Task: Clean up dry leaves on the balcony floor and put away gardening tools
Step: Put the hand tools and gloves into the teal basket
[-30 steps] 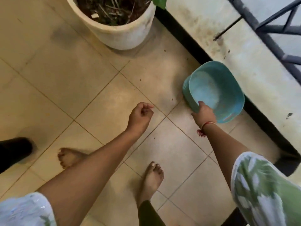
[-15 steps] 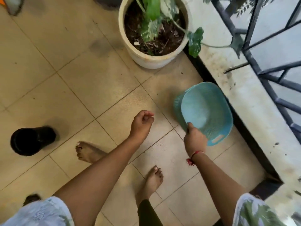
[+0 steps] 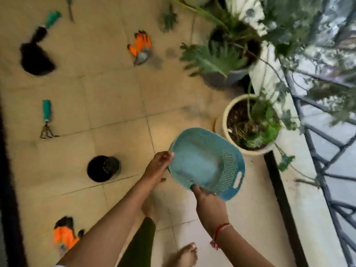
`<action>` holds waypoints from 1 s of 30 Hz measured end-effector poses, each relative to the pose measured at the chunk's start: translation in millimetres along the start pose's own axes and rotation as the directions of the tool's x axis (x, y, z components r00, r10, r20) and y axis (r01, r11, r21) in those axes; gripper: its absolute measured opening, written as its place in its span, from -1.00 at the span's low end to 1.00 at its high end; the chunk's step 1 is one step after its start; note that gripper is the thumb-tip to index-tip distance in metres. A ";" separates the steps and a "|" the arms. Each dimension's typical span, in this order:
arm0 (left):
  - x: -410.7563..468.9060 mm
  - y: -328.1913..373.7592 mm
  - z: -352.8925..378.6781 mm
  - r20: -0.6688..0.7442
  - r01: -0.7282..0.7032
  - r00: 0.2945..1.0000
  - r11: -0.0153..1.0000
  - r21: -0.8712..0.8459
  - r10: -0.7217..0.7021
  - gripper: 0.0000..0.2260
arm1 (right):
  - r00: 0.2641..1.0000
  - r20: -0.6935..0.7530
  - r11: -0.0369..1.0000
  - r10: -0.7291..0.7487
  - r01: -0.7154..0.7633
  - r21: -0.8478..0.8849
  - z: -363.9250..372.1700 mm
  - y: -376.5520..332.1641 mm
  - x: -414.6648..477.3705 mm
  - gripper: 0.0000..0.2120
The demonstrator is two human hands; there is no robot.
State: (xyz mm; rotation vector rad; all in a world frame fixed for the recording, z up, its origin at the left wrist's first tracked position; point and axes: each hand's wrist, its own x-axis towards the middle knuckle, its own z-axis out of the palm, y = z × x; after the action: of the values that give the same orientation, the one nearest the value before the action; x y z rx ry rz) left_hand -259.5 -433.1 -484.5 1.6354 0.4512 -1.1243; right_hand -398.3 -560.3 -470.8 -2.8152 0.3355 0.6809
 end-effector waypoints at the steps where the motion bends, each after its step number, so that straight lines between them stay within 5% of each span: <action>1: -4.0 6.0 -16.8 0.011 -0.006 1.000 1.000 0.022 0.006 -0.48 | 0.999 -0.017 0.999 -0.044 0.044 -0.001 -7.9 -9.0 8.0 -0.61; 5: -6.2 34.0 -90.5 -0.082 -0.011 0.997 0.997 0.072 0.017 -0.44 | 0.971 -0.085 0.972 -0.224 0.217 -0.085 -49.2 -60.2 56.6 -0.56; 8: -1.6 52.5 -131.6 -0.141 0.039 0.989 0.998 -0.053 -0.046 -0.54 | 0.936 -0.085 0.933 -0.341 0.326 -0.153 -70.0 -98.4 88.3 -0.55; 14: 8.0 64.7 -204.7 -0.309 -0.034 0.951 0.986 -0.163 -0.018 -0.69 | 0.852 0.052 0.815 -0.520 0.514 -0.269 -94.4 -167.4 157.4 -0.78; 16: 8.1 65.9 -217.9 -0.334 -0.038 0.941 0.962 -0.272 -0.058 -0.69 | 0.824 0.138 0.775 -0.550 0.565 -0.285 -97.3 -182.6 175.6 -0.65; 21: 1.0 71.6 -232.6 -0.412 -0.052 0.858 0.746 -0.664 -0.307 -0.75 | 0.664 0.273 0.625 -0.696 0.748 -0.223 -137.5 -212.8 219.2 -0.53; 24: 2.6 84.5 -235.3 -0.355 -0.118 0.831 0.488 -0.865 -0.428 -0.77 | 0.535 0.406 0.573 -0.741 0.819 -0.034 -175.4 -223.5 255.1 -0.54; 27: 9.7 105.6 -242.0 -0.324 -0.182 0.799 0.309 -0.933 -0.507 -0.69 | 0.570 0.372 0.645 -0.733 0.756 0.112 -203.0 -234.9 288.8 -0.44; 30: 21.4 116.6 -251.8 -0.382 -0.260 0.769 0.296 -0.919 -0.513 -0.78 | 0.626 0.203 0.656 -0.753 0.737 0.163 -225.6 -254.0 323.1 -0.75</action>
State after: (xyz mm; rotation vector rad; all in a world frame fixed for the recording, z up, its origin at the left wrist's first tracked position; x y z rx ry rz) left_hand -49.5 -256.5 -437.9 0.7444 1.4485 -0.1231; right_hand 45.3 -434.1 -385.9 -2.4013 -0.8214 0.7680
